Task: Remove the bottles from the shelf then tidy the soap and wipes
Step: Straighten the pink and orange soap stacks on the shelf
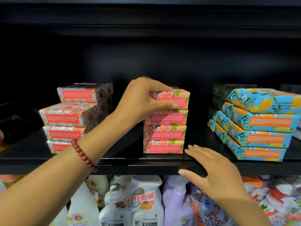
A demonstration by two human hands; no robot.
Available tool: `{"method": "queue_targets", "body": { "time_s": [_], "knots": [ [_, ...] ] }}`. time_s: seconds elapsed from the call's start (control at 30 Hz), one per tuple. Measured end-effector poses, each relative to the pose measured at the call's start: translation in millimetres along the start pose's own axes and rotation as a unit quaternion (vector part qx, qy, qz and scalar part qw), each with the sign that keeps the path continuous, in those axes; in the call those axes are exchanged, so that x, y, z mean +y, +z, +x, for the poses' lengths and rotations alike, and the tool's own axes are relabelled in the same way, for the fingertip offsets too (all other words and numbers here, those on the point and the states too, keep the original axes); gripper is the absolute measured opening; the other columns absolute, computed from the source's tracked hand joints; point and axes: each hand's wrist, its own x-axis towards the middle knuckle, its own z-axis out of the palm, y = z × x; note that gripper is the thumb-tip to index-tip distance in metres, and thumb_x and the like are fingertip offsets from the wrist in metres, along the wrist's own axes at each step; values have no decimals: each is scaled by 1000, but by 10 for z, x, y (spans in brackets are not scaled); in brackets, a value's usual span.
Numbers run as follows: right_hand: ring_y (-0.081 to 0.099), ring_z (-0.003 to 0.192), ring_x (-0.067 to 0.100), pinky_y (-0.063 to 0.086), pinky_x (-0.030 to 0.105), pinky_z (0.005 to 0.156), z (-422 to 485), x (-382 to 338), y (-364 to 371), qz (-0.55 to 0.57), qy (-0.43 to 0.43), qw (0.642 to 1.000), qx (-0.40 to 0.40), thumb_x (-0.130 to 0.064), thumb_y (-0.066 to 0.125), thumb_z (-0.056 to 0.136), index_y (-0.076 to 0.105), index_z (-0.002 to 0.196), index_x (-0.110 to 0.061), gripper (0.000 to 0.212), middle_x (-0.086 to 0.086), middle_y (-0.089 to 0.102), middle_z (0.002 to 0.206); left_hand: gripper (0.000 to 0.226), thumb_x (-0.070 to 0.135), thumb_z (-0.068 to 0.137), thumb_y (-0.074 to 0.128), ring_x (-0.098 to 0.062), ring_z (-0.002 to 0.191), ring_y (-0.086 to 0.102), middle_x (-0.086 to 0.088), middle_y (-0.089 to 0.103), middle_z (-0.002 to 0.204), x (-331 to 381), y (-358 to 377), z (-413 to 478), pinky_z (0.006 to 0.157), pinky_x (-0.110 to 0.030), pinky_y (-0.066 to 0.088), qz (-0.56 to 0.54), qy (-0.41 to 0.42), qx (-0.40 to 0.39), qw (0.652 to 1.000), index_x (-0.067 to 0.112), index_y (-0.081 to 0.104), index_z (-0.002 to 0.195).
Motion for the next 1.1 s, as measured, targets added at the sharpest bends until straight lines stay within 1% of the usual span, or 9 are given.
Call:
{"method": "queue_targets", "body": {
  "time_s": [0.13,0.27,0.37,0.5,0.67,0.77,0.83,0.9,1.1],
  "knots": [
    [68,95,13,40,21,77,5,0,-3,-5,-5,1000,6,-70,35,79,72,103,-24,63,-9,70,105,70,64,68,65,0,110,51,15,59,118,-42,2,-196,95,-17,41,39,22,57,997,24,59,126],
    [67,99,16,40,24,79,-9,0,-17,1,-8,1000,-9,-68,37,79,70,108,-23,63,-7,69,109,50,54,83,54,3,112,51,18,58,118,-299,-3,-819,94,-23,45,11,-2,153,988,25,58,124],
    [65,103,17,40,29,83,6,-61,15,13,4,1000,-13,-73,28,83,69,111,-20,72,-4,68,112,47,56,83,49,-2,105,56,15,64,110,-532,50,-1287,87,-21,46,82,-53,100,990,23,68,110],
    [69,94,19,49,34,78,4,-164,105,-17,-2,1000,26,-68,19,90,71,105,-15,75,1,71,105,42,56,82,49,0,96,62,14,72,96,-633,115,-1514,76,-9,46,136,-47,75,987,24,77,90],
    [70,91,21,55,40,72,10,-172,121,-38,-27,998,51,-63,15,93,72,101,-10,78,4,72,101,40,54,79,53,0,94,64,15,73,93,-631,139,-1528,74,-12,48,122,-51,93,987,24,78,87],
    [70,90,21,55,33,72,5,-170,137,-49,-40,996,62,-61,14,94,73,99,-9,79,5,72,100,40,54,79,53,-1,93,65,14,73,91,-617,136,-1523,69,-14,52,124,-53,90,987,24,78,86],
    [70,91,22,45,29,84,5,-168,135,-40,-47,996,62,-60,15,95,72,100,-8,77,5,72,101,40,53,79,53,-3,91,66,12,74,90,-614,137,-1523,75,-15,49,129,-52,92,986,23,78,85],
    [69,92,21,36,30,87,8,-170,128,-37,-53,996,56,-59,15,96,72,101,-9,76,5,72,102,41,53,78,53,-4,90,67,12,74,90,-611,137,-1523,78,-16,47,136,-53,93,985,22,78,85],
    [68,96,18,51,29,80,15,-192,95,-50,-51,997,21,-58,13,96,72,103,-12,76,1,71,104,41,53,79,53,-5,90,68,11,74,90,-617,140,-1523,78,-16,45,141,-49,98,984,22,78,85]
  ]
}}
